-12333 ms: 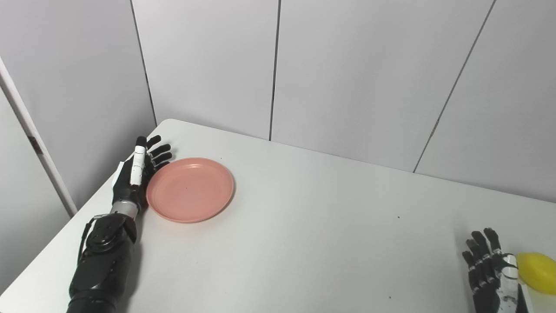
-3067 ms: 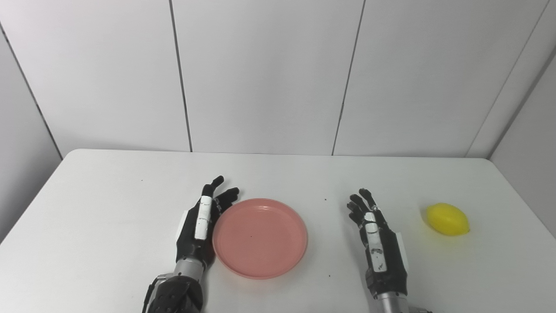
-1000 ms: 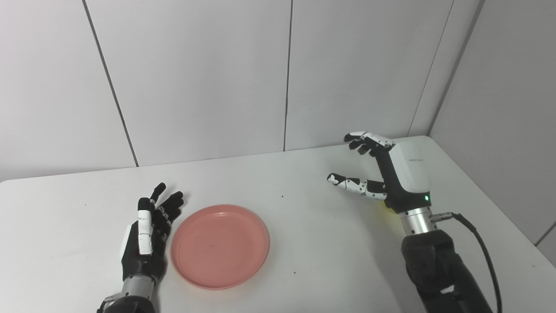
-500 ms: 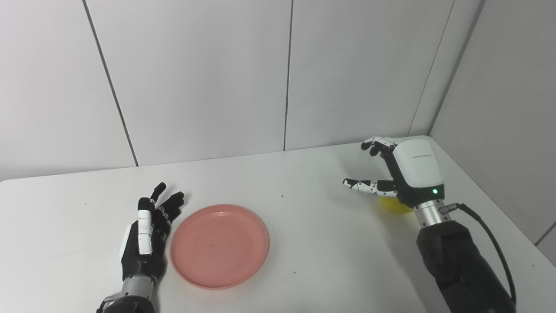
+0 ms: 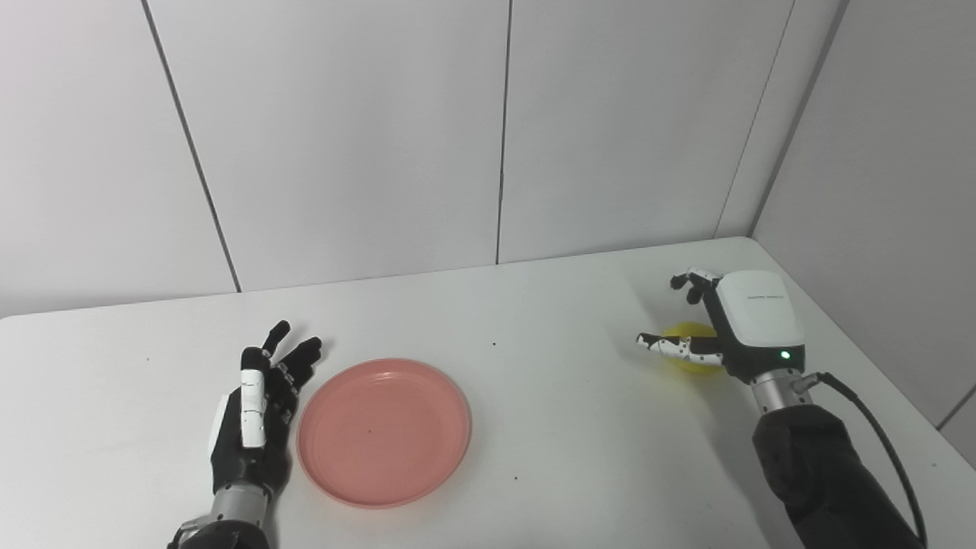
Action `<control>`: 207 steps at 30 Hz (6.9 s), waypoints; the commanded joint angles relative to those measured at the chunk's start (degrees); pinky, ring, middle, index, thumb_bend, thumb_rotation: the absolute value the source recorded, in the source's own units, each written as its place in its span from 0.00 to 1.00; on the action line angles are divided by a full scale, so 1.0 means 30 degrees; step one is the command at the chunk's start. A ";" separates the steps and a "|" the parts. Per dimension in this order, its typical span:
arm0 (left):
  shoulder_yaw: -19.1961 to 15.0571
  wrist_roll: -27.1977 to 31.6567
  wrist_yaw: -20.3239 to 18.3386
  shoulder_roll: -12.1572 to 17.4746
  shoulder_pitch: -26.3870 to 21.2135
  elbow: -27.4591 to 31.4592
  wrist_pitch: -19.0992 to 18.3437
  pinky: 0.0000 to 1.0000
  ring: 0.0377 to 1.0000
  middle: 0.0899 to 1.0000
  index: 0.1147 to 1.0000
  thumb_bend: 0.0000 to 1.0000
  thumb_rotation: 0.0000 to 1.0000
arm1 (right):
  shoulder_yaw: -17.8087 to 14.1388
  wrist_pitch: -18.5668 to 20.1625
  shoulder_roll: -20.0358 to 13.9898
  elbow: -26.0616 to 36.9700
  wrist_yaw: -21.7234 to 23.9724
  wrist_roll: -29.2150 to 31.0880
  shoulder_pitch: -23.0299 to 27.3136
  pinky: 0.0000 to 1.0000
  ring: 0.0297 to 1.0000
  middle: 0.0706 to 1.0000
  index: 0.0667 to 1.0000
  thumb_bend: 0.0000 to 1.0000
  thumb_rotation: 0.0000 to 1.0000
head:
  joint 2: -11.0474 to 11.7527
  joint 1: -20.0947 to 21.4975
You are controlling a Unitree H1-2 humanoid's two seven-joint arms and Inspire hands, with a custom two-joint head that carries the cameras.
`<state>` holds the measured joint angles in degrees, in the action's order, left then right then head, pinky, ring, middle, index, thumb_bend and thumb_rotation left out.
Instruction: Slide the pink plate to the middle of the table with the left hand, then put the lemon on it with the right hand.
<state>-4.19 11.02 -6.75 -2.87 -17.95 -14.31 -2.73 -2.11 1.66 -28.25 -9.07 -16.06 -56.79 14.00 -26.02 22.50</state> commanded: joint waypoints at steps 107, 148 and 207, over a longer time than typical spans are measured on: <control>0.1236 -0.1005 0.1920 -0.2004 0.1148 0.0329 -0.1509 0.85 0.77 0.70 0.83 0.90 0.92 | 0.2427 -0.0164 -0.2704 0.2716 0.0163 0.3670 0.1625 0.12 0.14 0.18 0.24 0.59 0.57 | -0.0418 -0.5591; 0.1368 -0.1461 0.2260 -0.1956 0.1132 0.0079 -0.1062 0.83 0.76 0.69 0.83 0.90 0.94 | 0.5686 -0.1151 0.1955 0.4971 0.5380 0.2612 0.5165 0.12 0.14 0.18 0.23 0.60 0.51 | -0.0053 -0.6525; 0.0959 -0.1426 0.2229 -0.2130 0.0862 -0.0669 -0.0620 0.90 0.80 0.70 0.84 0.92 0.93 | 0.9589 -0.4750 0.3523 -0.0247 0.9026 0.3457 0.7414 0.22 0.27 0.32 0.39 0.59 0.57 | -0.0401 -0.6004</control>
<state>-1.16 7.10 -1.40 -9.05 -17.31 -14.26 -1.61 27.09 -9.94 -17.87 -10.33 12.78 -46.84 33.18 -27.16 4.57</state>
